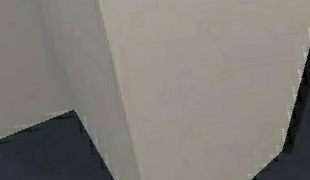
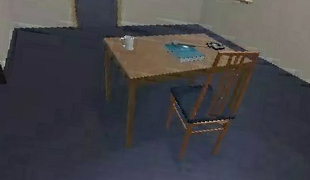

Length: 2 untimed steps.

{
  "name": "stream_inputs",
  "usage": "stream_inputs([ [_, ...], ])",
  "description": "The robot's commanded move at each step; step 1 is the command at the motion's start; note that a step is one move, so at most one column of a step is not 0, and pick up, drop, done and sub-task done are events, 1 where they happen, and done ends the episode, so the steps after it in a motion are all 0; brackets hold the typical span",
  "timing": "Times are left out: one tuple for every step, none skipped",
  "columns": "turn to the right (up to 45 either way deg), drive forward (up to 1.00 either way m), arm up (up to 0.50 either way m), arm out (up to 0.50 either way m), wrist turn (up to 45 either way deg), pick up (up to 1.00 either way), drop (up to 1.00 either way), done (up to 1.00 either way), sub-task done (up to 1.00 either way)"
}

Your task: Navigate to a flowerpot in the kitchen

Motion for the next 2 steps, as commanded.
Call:
stream_inputs([
  [45.0,0.00,0.00,0.00,0.0,0.00,0.00,0.00,0.00],
  [18.0,0.00,0.00,0.00,0.0,0.00,0.00,0.00,0.00],
])
